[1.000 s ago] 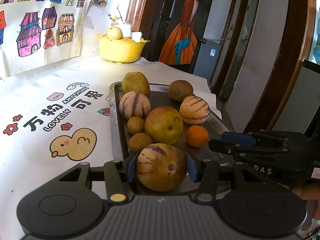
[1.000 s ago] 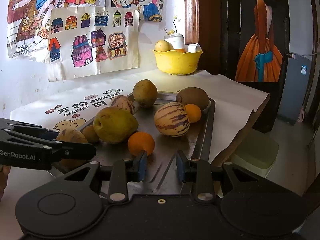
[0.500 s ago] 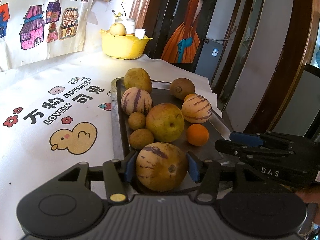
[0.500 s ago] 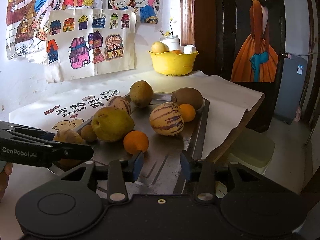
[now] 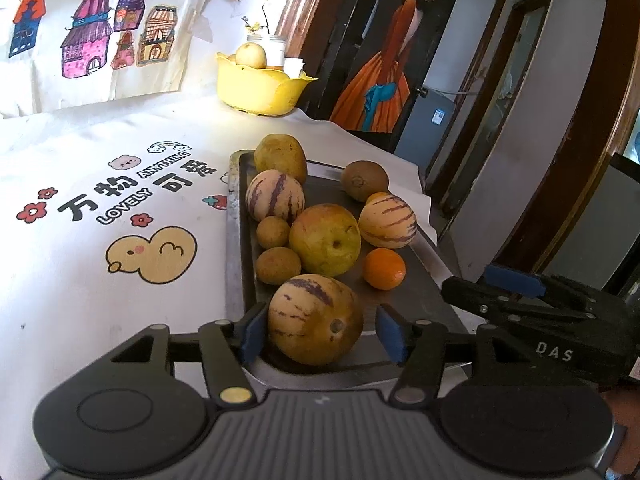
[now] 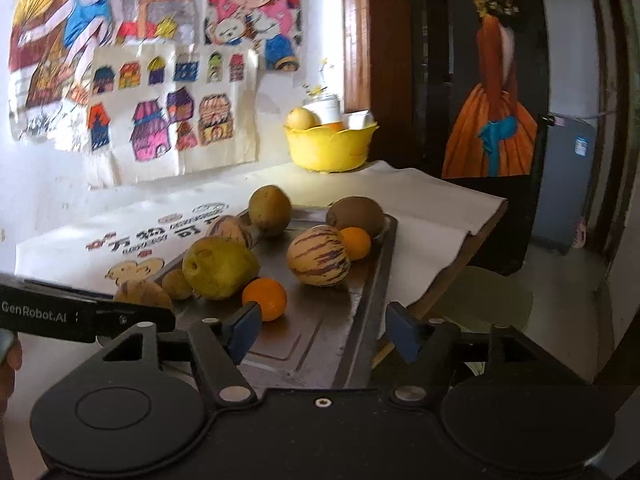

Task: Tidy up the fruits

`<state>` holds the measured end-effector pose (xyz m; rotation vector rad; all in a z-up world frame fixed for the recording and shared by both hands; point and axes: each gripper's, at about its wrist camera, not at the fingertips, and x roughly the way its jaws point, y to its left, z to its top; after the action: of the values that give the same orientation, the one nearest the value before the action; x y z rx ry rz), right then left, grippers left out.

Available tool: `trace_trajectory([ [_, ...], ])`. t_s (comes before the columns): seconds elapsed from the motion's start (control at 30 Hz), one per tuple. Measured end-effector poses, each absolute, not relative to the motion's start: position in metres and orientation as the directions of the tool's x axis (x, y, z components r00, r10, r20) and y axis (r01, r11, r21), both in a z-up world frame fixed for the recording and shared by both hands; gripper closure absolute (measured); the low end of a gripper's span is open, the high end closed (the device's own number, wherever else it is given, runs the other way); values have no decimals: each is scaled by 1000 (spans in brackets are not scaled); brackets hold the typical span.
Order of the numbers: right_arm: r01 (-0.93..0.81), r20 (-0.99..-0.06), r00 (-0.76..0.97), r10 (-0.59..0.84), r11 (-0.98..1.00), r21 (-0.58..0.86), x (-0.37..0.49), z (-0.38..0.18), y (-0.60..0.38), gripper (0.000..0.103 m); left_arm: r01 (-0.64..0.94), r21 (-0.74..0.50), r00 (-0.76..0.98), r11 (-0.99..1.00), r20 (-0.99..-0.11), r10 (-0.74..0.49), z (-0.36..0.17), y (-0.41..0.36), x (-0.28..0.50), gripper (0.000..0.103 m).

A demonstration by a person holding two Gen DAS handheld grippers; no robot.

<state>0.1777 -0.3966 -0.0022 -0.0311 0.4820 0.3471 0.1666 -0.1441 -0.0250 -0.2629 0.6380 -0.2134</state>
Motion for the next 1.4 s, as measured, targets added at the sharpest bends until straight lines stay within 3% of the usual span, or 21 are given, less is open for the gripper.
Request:
trace_trajectory([
  [0.57, -238, -417, 866, 277, 961, 142, 143, 6, -416, 7, 95, -304, 816, 948, -521, -249, -7, -144, 146, 17],
  [0.73, -221, -394, 880, 267, 962, 159, 129, 10, -413, 2, 73, -304, 832, 950, -506, -226, -1, -139, 139, 2],
  [1.07, -201, -344, 908, 238, 970, 139, 103, 23, -396, 1, 45, -284, 853, 958, -489, -185, 8, -126, 128, 1],
  [1.4, -198, -367, 898, 242, 968, 154, 81, 20, -372, 1, 43, -185, 865, 982, -484, -129, 8, -99, 101, 1],
])
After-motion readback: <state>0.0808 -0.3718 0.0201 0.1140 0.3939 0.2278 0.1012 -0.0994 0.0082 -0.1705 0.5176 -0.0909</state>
